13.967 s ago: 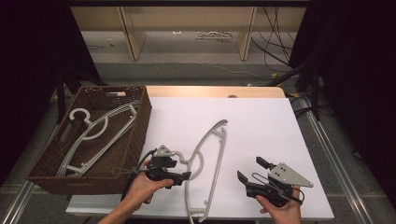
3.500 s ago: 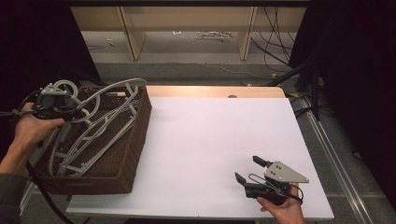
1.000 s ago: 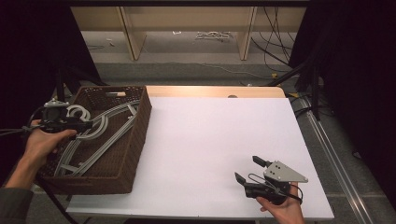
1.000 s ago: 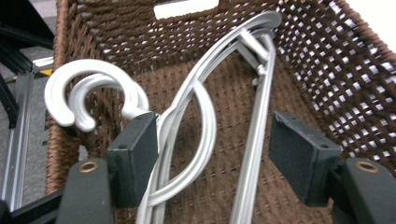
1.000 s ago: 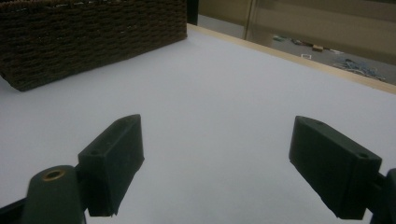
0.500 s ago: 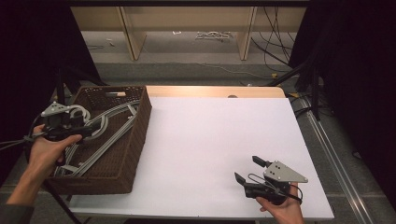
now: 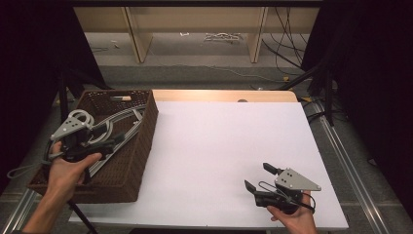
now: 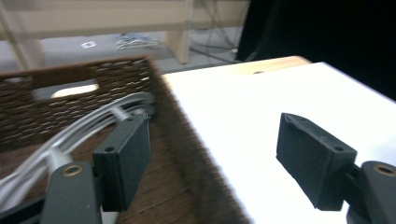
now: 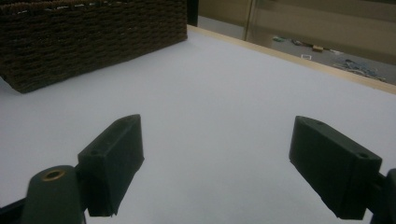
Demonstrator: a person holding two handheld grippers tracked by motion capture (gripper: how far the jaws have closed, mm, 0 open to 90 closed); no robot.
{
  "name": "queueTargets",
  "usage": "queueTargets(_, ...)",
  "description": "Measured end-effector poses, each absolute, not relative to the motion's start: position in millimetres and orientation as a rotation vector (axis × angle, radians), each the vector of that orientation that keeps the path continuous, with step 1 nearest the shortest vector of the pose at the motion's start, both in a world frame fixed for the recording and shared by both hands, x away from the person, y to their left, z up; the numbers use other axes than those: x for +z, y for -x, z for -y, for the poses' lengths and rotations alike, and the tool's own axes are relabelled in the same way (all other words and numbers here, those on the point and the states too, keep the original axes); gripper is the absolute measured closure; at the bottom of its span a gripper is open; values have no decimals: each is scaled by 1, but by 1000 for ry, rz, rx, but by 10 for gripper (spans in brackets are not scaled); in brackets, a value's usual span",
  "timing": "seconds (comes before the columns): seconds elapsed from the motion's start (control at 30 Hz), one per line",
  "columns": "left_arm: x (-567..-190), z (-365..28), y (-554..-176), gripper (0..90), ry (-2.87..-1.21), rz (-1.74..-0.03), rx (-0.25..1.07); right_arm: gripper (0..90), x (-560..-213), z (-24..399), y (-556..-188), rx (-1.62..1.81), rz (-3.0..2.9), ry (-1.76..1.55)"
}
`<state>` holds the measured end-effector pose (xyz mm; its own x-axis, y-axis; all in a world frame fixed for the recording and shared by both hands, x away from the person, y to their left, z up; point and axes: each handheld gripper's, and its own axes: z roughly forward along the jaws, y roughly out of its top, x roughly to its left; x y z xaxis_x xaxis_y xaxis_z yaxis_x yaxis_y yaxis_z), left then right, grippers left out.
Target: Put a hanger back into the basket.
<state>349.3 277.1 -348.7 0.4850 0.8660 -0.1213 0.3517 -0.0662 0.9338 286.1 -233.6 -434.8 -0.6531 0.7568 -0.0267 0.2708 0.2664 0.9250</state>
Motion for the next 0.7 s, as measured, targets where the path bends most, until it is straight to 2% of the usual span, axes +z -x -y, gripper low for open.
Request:
queueTargets(0.37, -357, -236, -341, 213, -1625, -960, 568, 186, -436, 232, -286, 1431, -2050, -937)
queueTargets(0.7, -377, -214, -333, 195, -1640, -894, 555, 183, -435, 232, -285, 1417, -2056, -932)
